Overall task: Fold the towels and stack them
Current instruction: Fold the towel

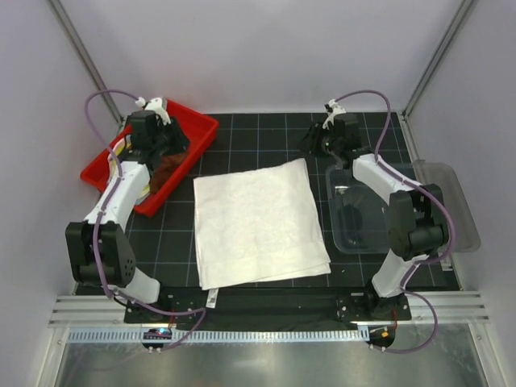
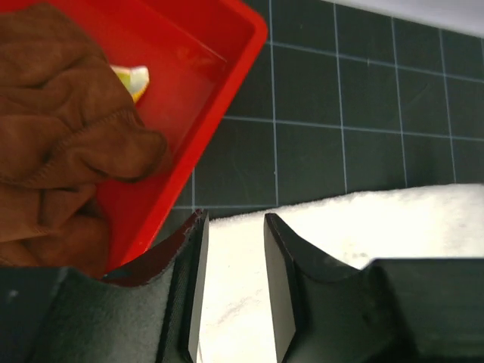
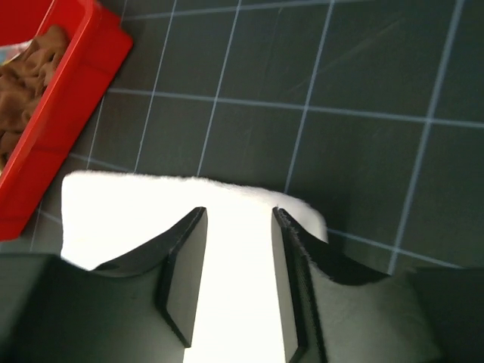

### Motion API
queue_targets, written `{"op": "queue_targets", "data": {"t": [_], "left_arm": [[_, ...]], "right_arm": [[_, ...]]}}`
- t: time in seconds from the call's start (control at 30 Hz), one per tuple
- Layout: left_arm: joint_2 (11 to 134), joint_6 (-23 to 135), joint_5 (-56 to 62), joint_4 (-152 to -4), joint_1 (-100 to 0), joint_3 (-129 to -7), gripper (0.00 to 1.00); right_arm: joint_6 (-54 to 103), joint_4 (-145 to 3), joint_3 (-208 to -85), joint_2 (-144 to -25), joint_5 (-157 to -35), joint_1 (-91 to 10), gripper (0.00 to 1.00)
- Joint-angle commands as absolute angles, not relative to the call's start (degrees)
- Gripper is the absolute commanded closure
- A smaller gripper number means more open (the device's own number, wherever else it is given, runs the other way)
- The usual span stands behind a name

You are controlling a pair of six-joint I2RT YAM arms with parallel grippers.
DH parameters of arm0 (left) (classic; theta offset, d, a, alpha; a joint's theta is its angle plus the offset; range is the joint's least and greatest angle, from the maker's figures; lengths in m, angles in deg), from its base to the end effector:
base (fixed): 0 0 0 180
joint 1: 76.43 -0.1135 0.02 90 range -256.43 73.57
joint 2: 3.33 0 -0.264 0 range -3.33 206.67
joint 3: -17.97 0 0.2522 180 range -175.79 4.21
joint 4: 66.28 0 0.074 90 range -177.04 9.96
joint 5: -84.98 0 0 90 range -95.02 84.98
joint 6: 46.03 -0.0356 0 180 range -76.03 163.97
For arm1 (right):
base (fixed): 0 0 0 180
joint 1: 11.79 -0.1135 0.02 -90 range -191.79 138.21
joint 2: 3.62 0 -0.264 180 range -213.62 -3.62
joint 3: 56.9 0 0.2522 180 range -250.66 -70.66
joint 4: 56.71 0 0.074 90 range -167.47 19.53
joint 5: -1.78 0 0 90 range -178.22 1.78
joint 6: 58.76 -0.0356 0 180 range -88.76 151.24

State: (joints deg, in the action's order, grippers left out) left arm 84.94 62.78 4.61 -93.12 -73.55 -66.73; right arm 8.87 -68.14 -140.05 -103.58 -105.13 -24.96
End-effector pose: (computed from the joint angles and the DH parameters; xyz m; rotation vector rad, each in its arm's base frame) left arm 0.3571 -0.0239 0.3065 -0.1922 2.1104 -0.4032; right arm 0.3893 0.1017 0.2495 -0.0177 2.1120 0.6818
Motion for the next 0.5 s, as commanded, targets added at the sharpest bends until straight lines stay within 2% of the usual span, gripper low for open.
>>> {"op": "queue_targets", "data": {"t": [0.0, 0.1, 0.17, 0.27, 0.33, 0.47], "left_arm": [[80.4, 61.0, 1.6, -97.0, -73.2, -70.5, 0.59], [77.8, 63.0, 1.2, -98.6, -71.6, -66.9, 0.56], [76.7, 64.0, 1.4, -98.4, -70.0, -64.6, 0.56], [75.9, 66.5, 0.3, -98.9, -65.7, -60.8, 0.56], [74.9, 69.4, 0.5, -100.2, -62.3, -58.1, 0.57], [69.9, 70.8, -4.5, -108.5, -56.3, -53.2, 0.59]], "right_arm": [[11.9, -75.6, -145.1, -99.5, -96.5, -25.1, 0.52], [11.2, -84.7, -148.9, -97.6, -91.9, -25.2, 0.42], [10.7, -90.8, -150.7, -96.5, -90.0, -25.8, 0.41], [8.9, -94.0, -150.4, -95.6, -91.1, -28.0, 0.44], [8.4, -99.9, -151.1, -95.5, -85.8, -31.1, 0.51], [2.2, -108.9, -147.9, -92.1, -77.3, -39.0, 0.56]]}}
